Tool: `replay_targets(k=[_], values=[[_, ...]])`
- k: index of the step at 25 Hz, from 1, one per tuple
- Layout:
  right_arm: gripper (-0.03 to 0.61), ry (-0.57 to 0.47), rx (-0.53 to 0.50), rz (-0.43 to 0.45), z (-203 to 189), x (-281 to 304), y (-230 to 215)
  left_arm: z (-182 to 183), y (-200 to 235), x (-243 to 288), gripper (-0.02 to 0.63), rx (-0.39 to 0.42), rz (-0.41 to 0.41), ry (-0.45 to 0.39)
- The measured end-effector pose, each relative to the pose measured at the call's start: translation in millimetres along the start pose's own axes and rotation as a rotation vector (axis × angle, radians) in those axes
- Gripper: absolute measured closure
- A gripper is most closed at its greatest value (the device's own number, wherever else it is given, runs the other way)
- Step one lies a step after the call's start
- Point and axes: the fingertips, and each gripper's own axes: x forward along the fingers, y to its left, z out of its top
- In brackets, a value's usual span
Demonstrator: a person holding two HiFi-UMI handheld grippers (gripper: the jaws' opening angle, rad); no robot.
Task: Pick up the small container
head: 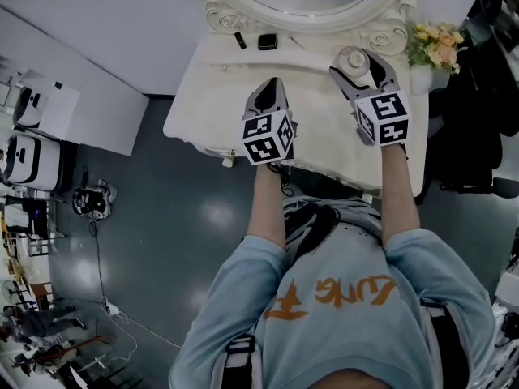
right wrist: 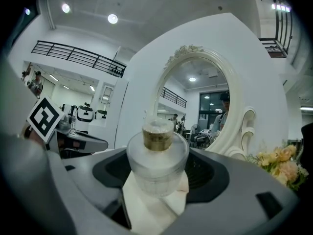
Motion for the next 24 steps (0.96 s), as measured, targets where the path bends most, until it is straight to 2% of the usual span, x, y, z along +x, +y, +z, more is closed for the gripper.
replay_targets(k=[24], values=[[0.252, 0.012, -0.002, 0.022, -3, 10, 13, -6, 18, -5, 0.592, -0.028, 0.018, 0.005]])
